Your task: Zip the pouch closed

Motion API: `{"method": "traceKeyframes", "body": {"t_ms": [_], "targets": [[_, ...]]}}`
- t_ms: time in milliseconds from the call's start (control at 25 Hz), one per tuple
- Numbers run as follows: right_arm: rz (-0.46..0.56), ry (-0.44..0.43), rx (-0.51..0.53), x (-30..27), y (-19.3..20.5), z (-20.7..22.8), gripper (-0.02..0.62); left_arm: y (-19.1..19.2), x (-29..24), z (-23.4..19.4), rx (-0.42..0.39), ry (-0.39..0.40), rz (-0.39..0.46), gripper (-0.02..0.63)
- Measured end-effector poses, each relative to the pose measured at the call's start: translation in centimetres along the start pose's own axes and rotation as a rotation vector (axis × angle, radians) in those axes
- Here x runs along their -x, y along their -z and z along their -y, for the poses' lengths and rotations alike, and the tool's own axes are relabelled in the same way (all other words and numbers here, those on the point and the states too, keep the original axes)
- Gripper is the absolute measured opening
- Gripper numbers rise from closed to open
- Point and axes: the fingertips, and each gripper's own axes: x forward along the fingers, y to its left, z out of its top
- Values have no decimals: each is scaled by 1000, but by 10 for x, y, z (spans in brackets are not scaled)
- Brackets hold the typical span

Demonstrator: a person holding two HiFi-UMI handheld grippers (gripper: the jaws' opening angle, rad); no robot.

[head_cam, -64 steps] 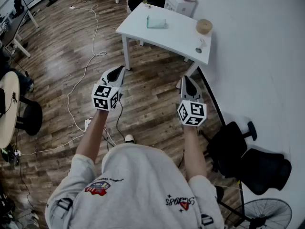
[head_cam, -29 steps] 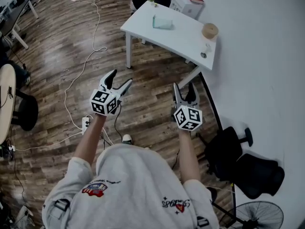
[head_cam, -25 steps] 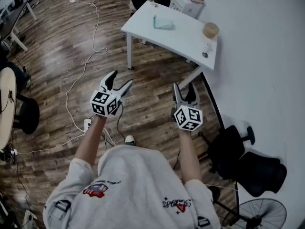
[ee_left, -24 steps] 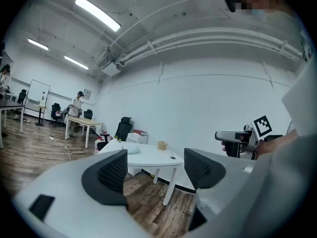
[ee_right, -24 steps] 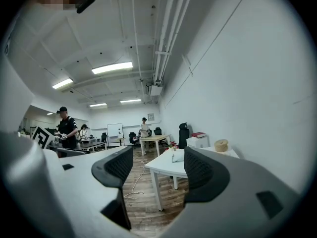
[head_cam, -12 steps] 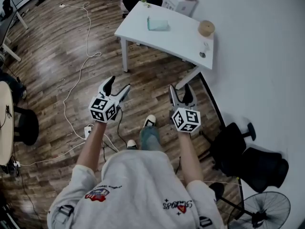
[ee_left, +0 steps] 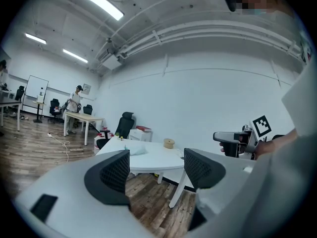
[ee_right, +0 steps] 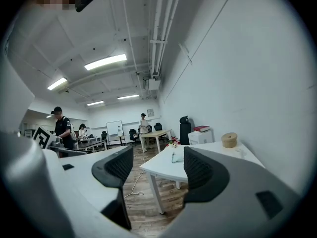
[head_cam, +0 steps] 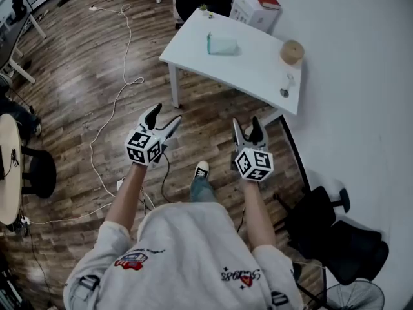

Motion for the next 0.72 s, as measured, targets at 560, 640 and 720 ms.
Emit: {"method": "traceKeyframes", "body": {"t_ms": [560, 640, 720], "targets": [[-16, -69, -15, -218, -52, 132, 297, -59, -211, -78, 29, -79, -5, 339], [-20, -74, -30, -239, -49, 145, 296, -57, -227, -86, 27, -92, -20, 339], [-24, -76, -39, -256, -48, 151, 298, -57, -237, -94, 30, -104, -32, 339]]}}
